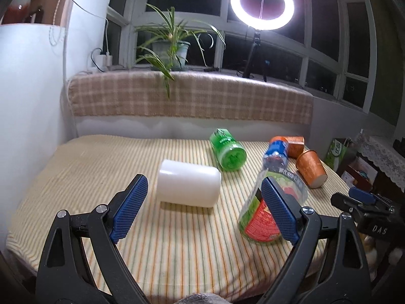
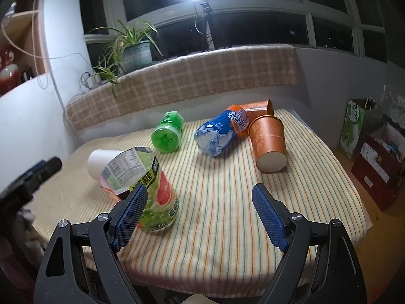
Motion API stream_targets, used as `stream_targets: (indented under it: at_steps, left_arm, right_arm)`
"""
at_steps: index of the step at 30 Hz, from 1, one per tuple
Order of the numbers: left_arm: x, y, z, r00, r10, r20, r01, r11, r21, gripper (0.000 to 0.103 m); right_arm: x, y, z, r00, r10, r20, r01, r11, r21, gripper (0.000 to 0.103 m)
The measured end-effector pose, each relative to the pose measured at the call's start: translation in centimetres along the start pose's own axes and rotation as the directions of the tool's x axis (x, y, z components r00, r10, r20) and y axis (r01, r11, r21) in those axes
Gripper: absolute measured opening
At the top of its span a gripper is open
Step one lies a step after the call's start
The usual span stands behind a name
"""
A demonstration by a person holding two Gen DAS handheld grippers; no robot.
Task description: Flip cup upright
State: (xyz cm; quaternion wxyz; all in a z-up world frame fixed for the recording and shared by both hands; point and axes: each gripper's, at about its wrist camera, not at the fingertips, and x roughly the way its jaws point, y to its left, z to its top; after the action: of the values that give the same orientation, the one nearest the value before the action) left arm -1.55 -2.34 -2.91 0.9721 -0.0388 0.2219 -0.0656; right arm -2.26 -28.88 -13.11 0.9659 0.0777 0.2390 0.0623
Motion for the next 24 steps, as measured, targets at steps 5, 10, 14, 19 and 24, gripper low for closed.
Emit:
stream_targets:
  at_steps: [5,10,14,19,24]
  left_arm:
    - [-0.8,0.2,0.3,0.999,0.026,0.038,-0.026,1.0,-0.005,0.103]
    - [-1.3,0.3,0.4,0.997,0.049,0.066,-0.049,0.999,-0.002,0.103]
    - [-1.4,0.3,0.5,0.995,0.063,0.071,-0.063,0.998,-0.002,0.103]
    - [-1.3,0.5,0.6,0.995,0.071,0.071,-0.07,0.997,-0.014,0.103]
    - [-1.1,0.7,0.7,0.994,0.081,0.07,-0.079,0.997,-0.02,0.103]
  right_arm:
    - [0.0,0.4,-0.4,1.0,-0.012,0.024,0.012,1.0,-0.017,0.085]
    - [0.1,0.9,-0.5,0.999,-0.021,0.042,0.023,0.999,-0.047,0.085]
    - [0.2,1.3,-0.6,0.998,-0.024,0.053,0.027,0.998,-0.065,0.085]
    - [0.2,1.6,-0.6,0.997,-0.026,0.066,0.032,0.996,-0.08,0.085]
    - [0.4,1.6,-0.5,0.998,-0.022,0.065,0.028,0.996,-0.083,0.085]
